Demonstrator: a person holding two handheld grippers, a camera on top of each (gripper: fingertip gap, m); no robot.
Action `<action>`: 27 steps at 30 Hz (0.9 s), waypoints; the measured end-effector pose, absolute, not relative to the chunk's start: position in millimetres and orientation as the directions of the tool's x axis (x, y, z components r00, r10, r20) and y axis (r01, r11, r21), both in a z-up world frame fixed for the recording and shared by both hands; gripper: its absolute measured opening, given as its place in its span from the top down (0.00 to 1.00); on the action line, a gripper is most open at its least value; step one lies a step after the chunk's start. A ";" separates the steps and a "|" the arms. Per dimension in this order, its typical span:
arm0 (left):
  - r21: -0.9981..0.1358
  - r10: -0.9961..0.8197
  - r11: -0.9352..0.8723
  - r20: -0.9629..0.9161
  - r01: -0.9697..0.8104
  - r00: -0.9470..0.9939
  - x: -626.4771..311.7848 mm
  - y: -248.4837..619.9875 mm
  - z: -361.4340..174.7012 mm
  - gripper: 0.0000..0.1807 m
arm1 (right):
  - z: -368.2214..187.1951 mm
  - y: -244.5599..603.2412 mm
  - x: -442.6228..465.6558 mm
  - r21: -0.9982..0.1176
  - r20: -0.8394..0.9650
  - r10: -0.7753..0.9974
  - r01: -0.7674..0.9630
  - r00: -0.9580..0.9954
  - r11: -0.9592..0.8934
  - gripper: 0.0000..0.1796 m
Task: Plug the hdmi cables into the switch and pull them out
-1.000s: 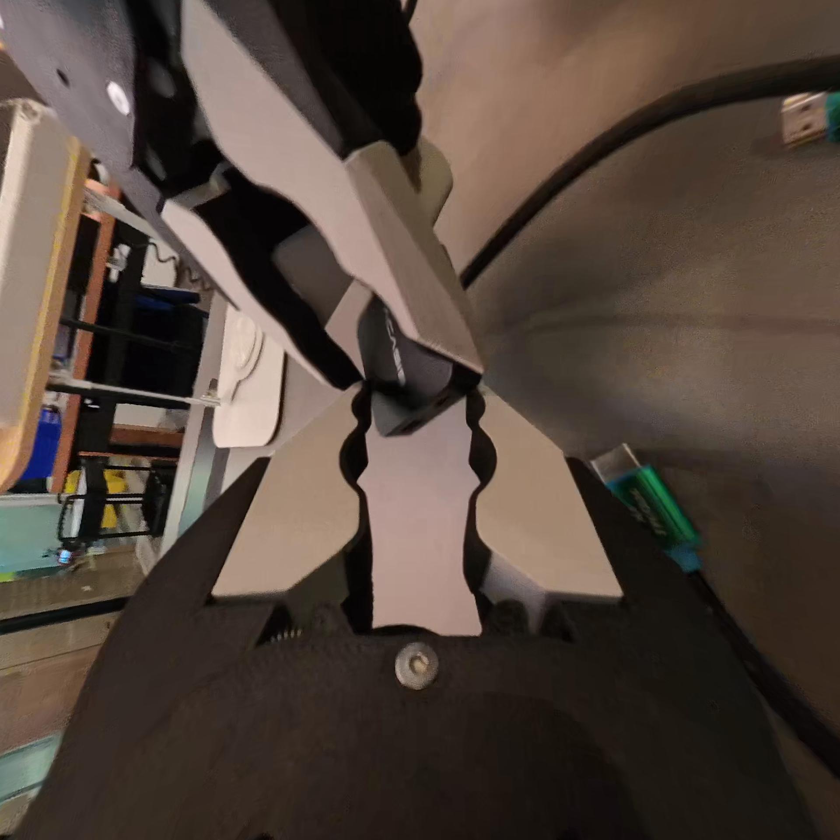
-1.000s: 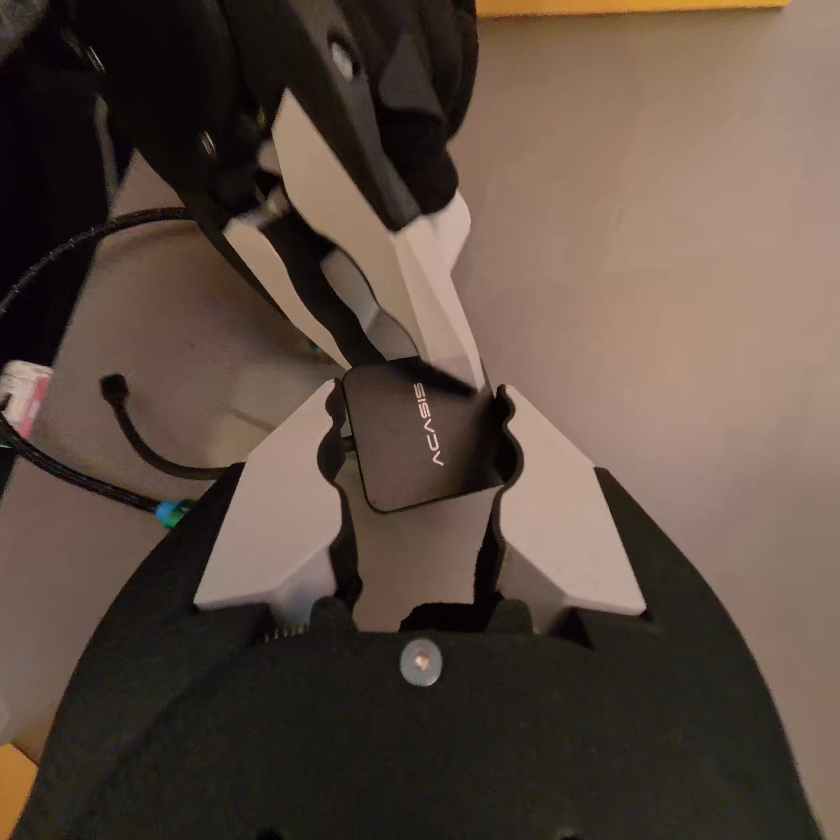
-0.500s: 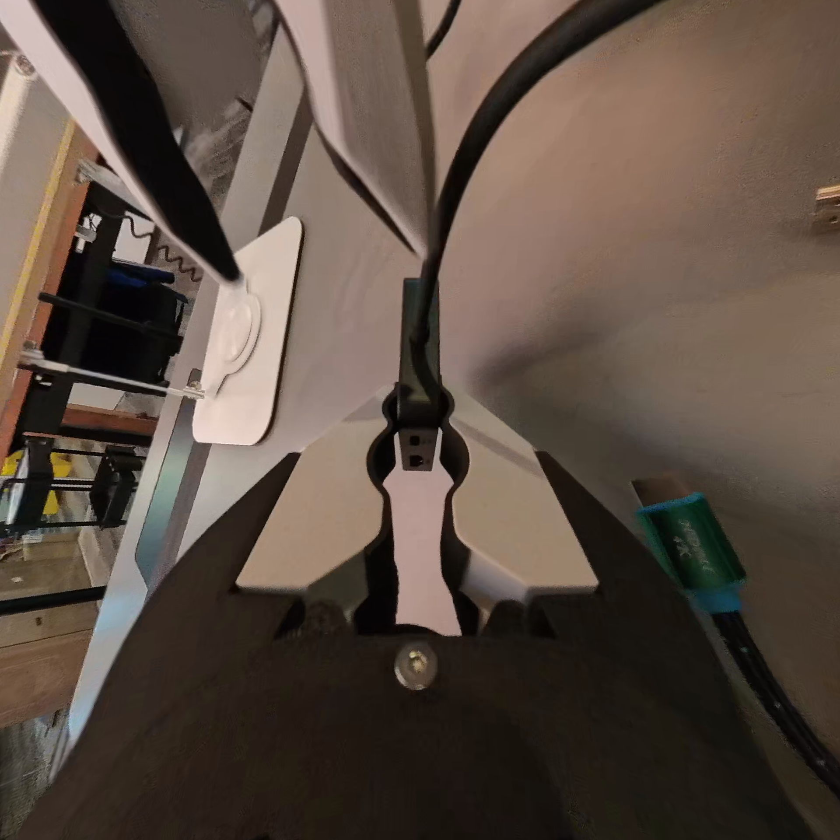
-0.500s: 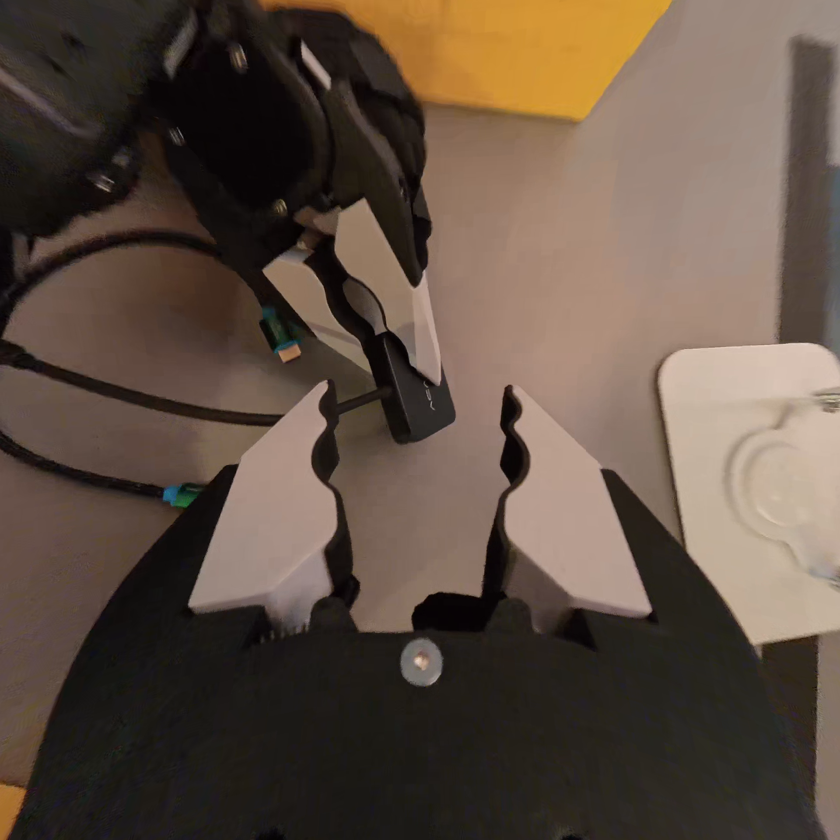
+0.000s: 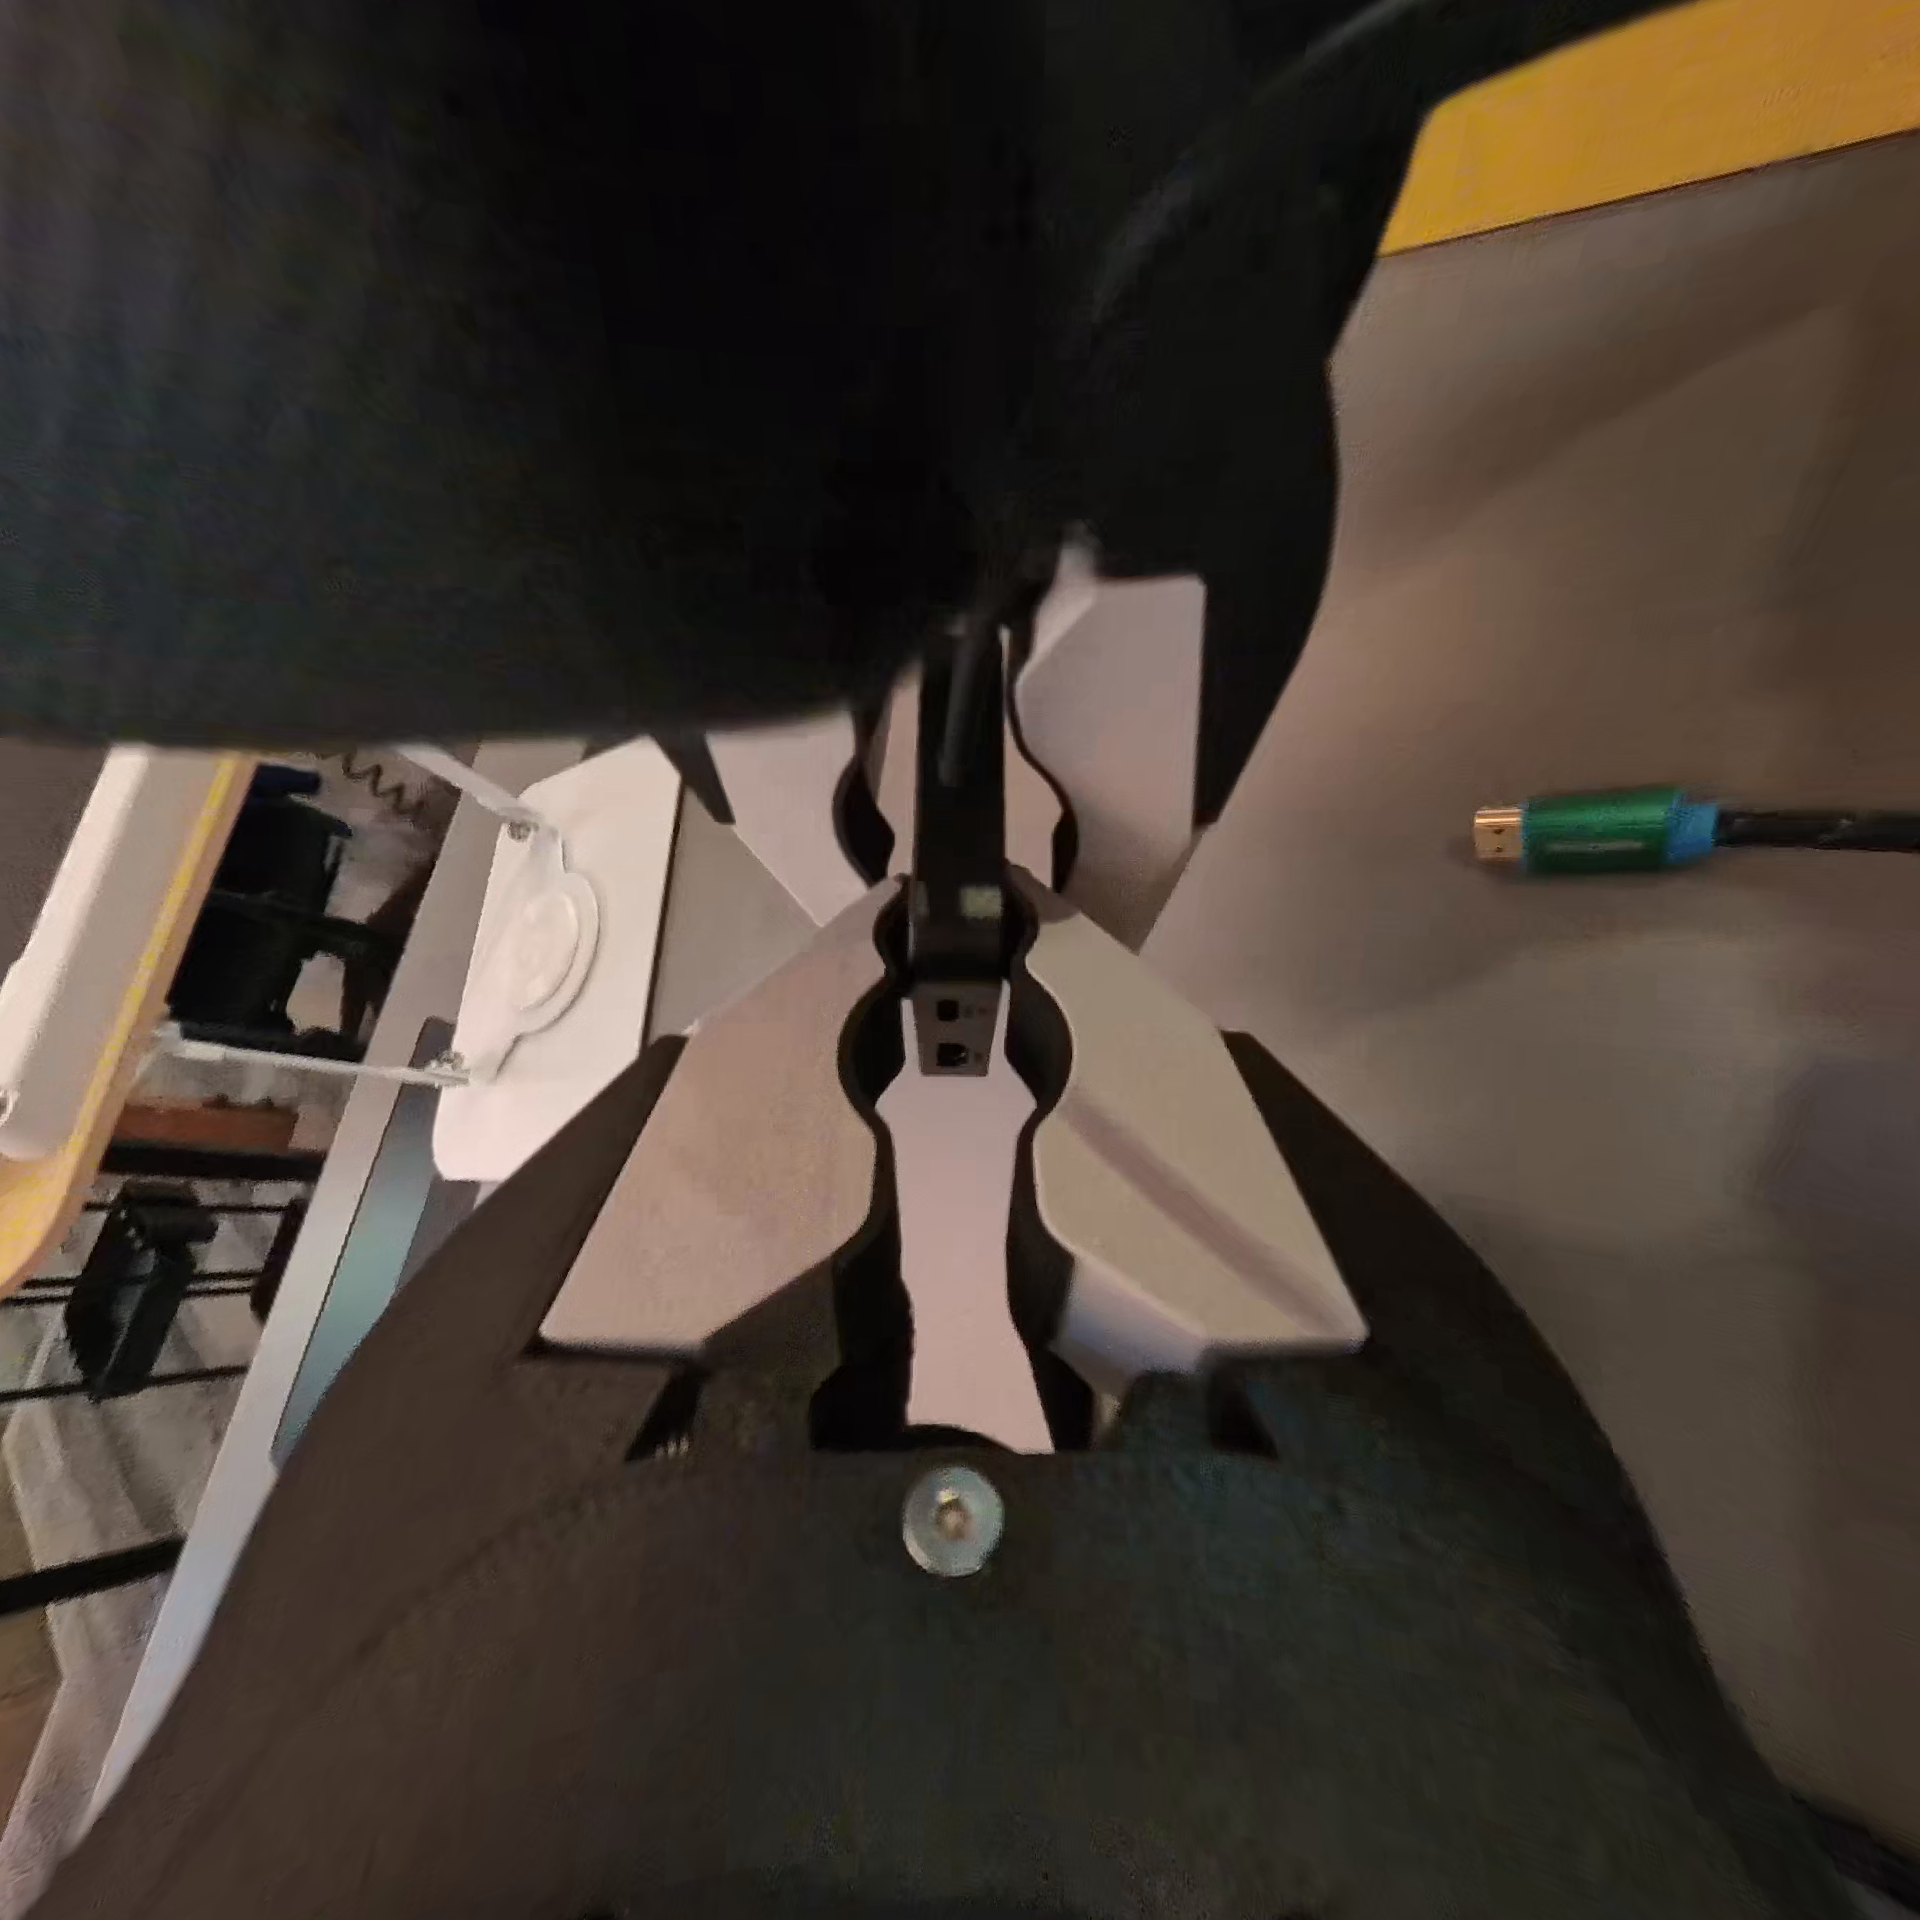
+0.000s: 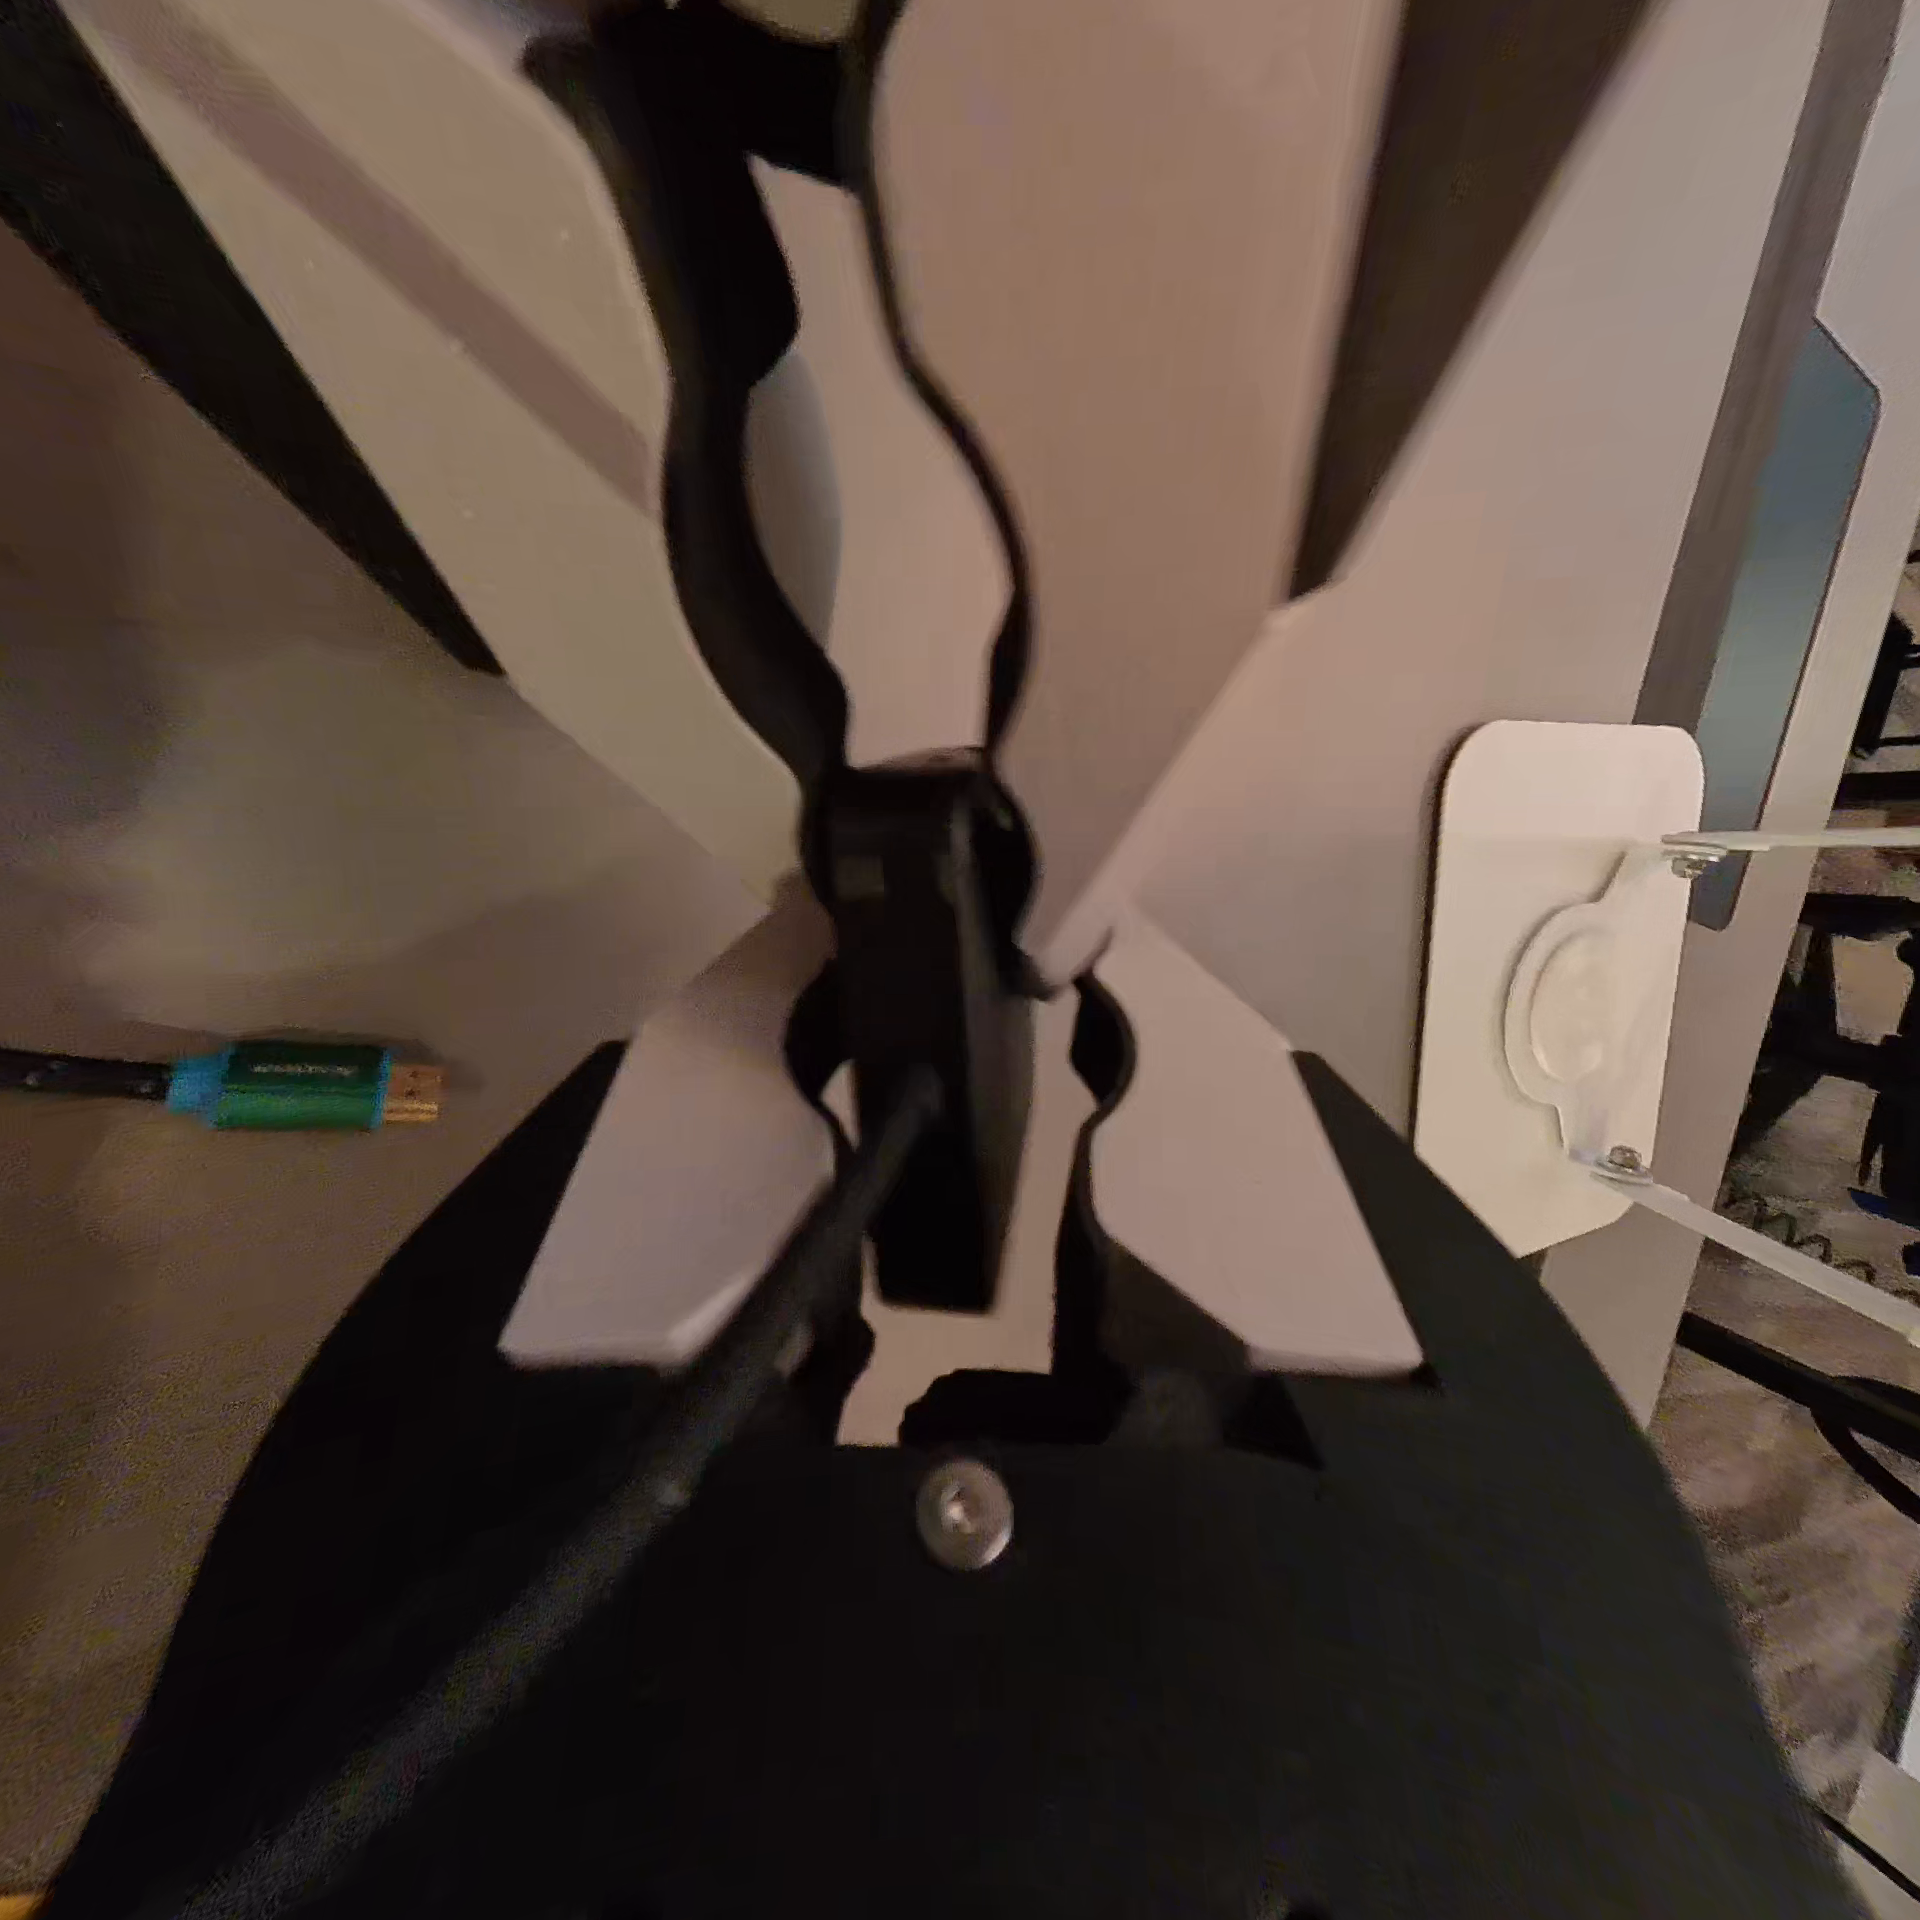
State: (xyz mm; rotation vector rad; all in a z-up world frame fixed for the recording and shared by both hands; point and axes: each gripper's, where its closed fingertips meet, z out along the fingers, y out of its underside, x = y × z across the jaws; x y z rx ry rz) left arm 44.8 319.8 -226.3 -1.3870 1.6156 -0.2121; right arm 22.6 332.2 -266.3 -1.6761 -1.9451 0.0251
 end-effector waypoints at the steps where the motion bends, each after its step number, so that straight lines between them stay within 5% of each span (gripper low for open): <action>1: -0.656 -0.838 0.330 -0.535 -0.679 0.109 43.1 319.8 -224.9 0.94 | -264.3 332.6 20.3 -0.382 0.417 0.908 0.899 -0.038 0.214 0.80; 21: -0.786 -0.945 0.249 -0.326 -0.566 0.038 37.5 270.3 -188.7 0.93 | -230.9 278.9 9.4 -0.625 0.240 0.970 0.769 0.029 0.131 0.91; 27: -0.757 -0.945 0.252 -0.327 -0.602 0.015 31.6 267.2 -185.7 0.90 | -238.4 275.2 19.3 -0.585 0.248 0.968 0.802 0.030 0.125 0.93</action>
